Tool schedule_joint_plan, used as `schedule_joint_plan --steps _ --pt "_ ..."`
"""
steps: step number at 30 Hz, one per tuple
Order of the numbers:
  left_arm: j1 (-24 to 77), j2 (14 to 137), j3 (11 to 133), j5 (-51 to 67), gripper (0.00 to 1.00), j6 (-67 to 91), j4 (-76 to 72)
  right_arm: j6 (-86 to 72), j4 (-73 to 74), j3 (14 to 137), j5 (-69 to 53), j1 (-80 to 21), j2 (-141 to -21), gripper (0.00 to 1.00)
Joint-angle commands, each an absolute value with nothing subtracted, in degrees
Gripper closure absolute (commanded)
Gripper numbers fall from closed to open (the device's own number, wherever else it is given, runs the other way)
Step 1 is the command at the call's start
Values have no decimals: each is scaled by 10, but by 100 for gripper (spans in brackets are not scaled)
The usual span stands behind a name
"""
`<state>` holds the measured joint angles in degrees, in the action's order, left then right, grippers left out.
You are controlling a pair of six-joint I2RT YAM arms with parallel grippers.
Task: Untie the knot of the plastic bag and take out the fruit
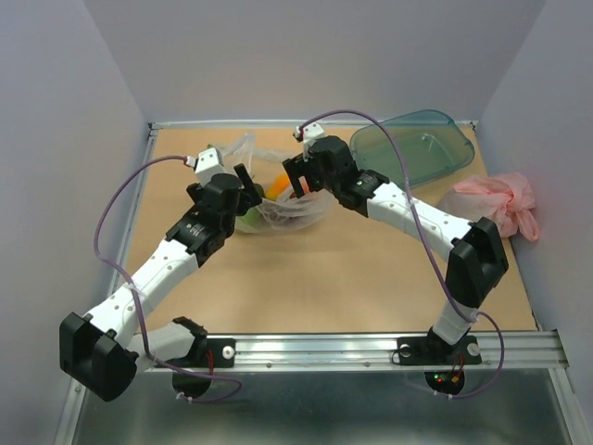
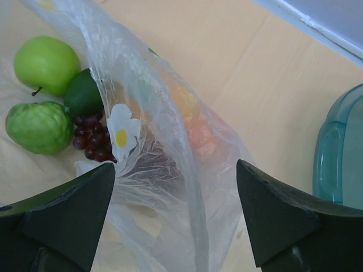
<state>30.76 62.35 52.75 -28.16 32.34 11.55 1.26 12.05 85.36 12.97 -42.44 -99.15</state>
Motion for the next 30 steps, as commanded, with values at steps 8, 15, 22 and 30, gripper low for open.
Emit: schedule_joint_plan --steps 8,15,22,30 --pt "303 623 422 -386 2 414 3 -44 65 775 122 -427 -961 73" --pt "288 651 368 -396 15 439 -18 -87 24 680 147 -421 -923 96" --pt "255 635 309 -397 59 484 -19 -202 -21 600 160 -357 -897 100" --pt "181 581 284 -322 90 512 -23 -316 -73 522 108 -280 -879 99"
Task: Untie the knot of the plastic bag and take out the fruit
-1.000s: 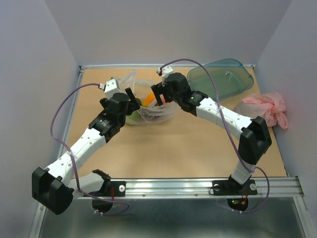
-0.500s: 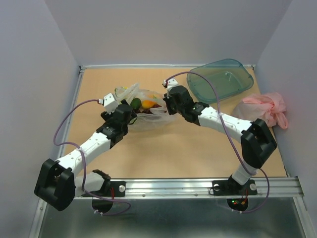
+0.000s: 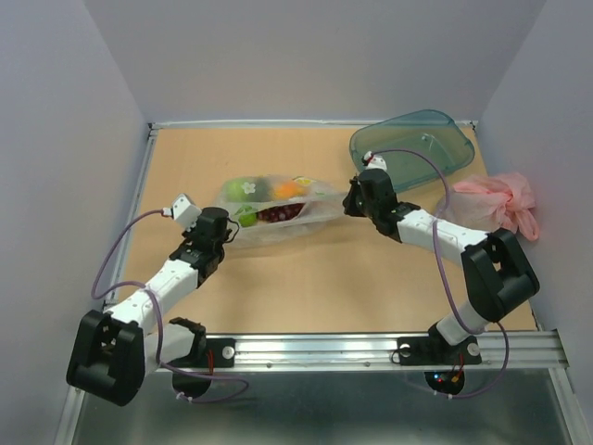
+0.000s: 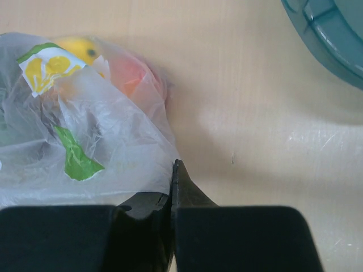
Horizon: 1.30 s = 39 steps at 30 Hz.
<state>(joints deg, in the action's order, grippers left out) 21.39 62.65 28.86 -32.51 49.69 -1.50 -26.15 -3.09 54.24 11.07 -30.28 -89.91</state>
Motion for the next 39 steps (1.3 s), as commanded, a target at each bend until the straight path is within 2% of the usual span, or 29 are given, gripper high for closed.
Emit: schedule_joint_plan --steps 1,6,10,11,12,16,24,30,35,39 --pt "169 573 286 -312 91 511 -23 -312 -73 521 109 -279 -882 99" --pt "160 543 318 -274 100 461 -18 -269 -74 516 62 -279 -879 96" --pt "161 561 378 -211 100 396 -2 -203 -71 518 14 -290 -846 66" --pt "161 564 388 -197 100 369 -1 -191 -68 520 11 -293 -833 56" --pt "161 568 403 -172 100 357 12 -179 -56 525 7 -297 -814 39" --pt "161 568 434 -155 100 294 47 -105 -5 572 39 -342 -771 20" --pt "162 564 409 -125 100 241 51 -60 18 666 85 -462 -770 20" --pt "176 572 399 -96 100 235 51 -71 -13 740 124 -502 -879 25" --pt "181 569 402 -120 100 226 60 -108 -74 702 155 -503 -967 27" --pt "181 560 402 -136 100 226 65 -150 -88 622 149 -504 -978 29"
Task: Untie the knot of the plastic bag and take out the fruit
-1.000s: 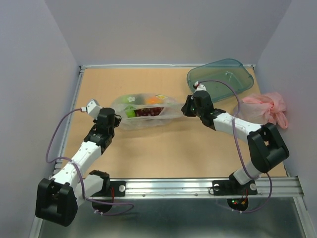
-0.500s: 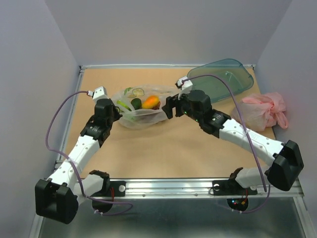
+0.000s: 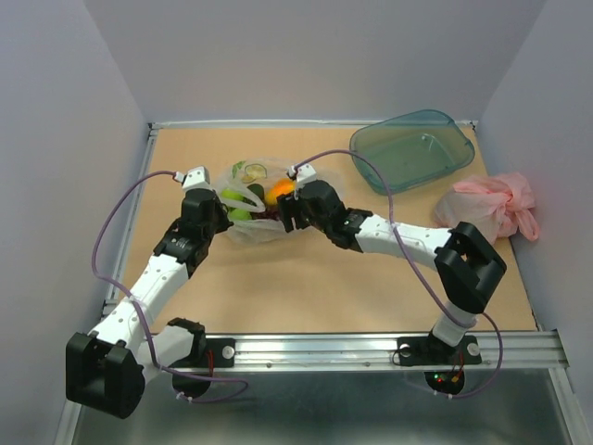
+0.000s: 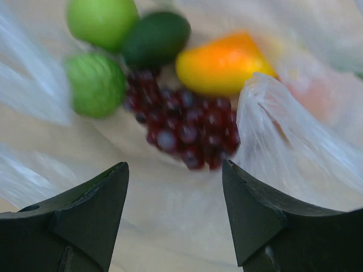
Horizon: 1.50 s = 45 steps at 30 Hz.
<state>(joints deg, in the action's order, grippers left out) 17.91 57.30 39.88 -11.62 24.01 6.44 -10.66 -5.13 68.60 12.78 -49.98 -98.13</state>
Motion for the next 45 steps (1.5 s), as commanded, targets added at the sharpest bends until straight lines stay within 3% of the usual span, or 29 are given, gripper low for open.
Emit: schedule_joint_plan --steps 1,6,12,19,27,32,38,45 --pt "181 559 402 -137 100 226 65 -157 -93 598 146 -507 -970 29" --pt "180 573 410 -133 100 218 67 -188 -105 487 137 -518 -951 30" --pt "181 598 413 -107 100 210 69 -176 -101 468 147 -543 -900 30" --pt "181 613 415 -94 100 204 74 -125 -52 566 99 -551 -835 29" --pt "181 626 417 -85 100 203 78 -72 -34 700 84 -550 -885 29" --pt "181 621 417 -92 100 202 82 -39 -35 741 162 -550 -969 44" --pt "181 616 418 -98 100 200 81 -65 -36 652 211 -548 -1016 49" --pt "181 618 419 -96 100 200 81 -116 -33 506 254 -548 -934 48"
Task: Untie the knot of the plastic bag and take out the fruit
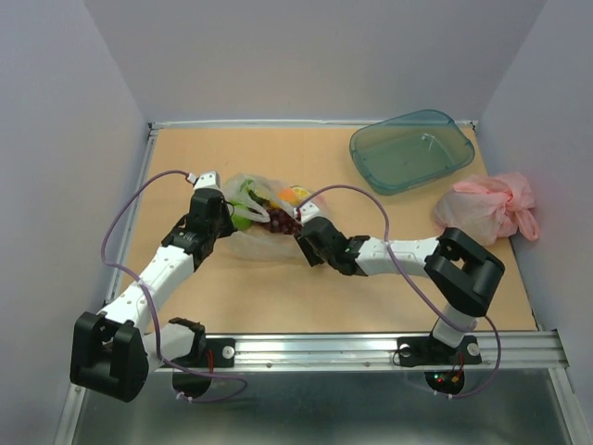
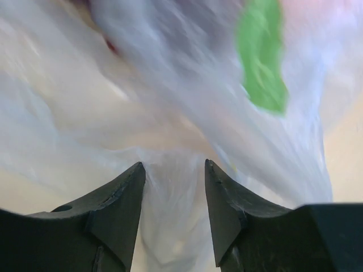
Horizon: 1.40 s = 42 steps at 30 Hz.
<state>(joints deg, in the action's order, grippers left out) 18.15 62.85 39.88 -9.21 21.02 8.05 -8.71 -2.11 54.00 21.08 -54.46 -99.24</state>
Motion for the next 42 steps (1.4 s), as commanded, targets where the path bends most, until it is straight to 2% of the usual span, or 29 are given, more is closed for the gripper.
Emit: schedule_joint_plan --steps 1,7,12,15,22,29,35,42 --pt "181 618 420 -96 100 200 80 -122 -30 478 264 -548 -921 48" --pt "181 620 420 -93 100 200 79 -120 -3 461 262 -548 -908 47" --pt "181 623 419 -89 100 200 80 -74 30 532 176 -558 -840 35" --pt "181 622 419 -89 100 199 80 -46 40 593 126 -561 -832 32" --pt "181 621 419 -87 100 199 80 19 51 713 91 -562 -935 30" --pt "181 615 419 -90 100 200 80 50 43 798 155 -555 -1068 28" --pt "181 613 419 -89 100 199 80 66 15 821 223 -548 -1149 21" --pt "181 611 420 -87 100 196 80 64 -87 783 294 -544 -1207 20"
